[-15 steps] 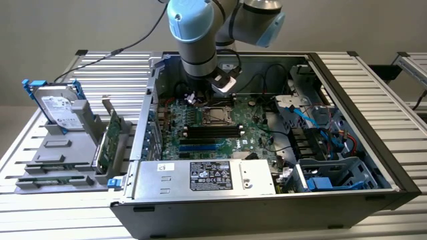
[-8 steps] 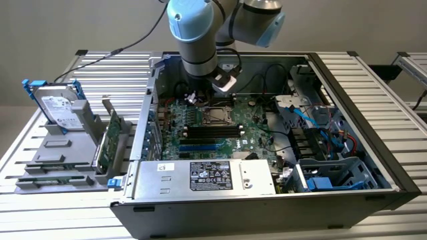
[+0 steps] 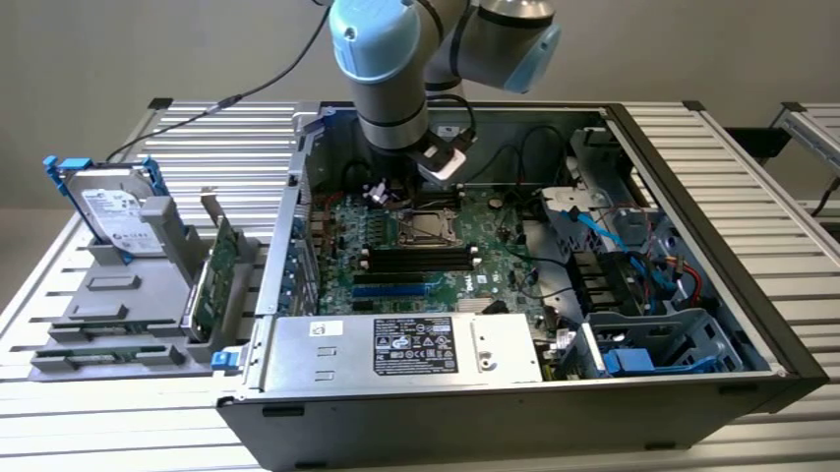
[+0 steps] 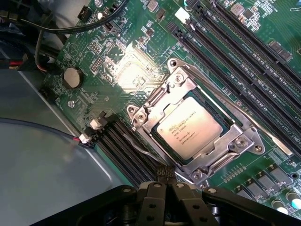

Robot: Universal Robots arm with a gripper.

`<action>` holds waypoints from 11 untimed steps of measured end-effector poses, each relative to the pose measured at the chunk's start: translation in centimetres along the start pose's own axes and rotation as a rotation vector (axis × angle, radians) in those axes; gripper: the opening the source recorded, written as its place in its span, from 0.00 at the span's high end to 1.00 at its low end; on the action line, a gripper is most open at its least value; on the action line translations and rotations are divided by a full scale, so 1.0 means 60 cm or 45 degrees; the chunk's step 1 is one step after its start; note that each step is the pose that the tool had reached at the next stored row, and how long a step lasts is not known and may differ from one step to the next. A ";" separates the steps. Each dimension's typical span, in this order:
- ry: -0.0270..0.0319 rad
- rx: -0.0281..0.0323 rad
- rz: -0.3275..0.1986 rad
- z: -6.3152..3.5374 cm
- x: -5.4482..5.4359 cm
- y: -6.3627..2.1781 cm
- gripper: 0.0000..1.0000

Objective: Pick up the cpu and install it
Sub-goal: 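Install the first cpu locking lever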

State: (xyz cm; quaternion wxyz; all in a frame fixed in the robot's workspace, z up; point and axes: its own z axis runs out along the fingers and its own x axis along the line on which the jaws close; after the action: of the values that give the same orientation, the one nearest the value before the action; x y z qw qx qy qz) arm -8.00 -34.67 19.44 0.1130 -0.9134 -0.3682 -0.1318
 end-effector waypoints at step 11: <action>0.0000 -0.0001 0.000 0.001 0.005 0.004 0.89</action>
State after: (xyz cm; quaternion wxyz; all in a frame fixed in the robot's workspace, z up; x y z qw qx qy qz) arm -7.62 -34.60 19.44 0.1129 -0.9134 -0.3682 -0.1319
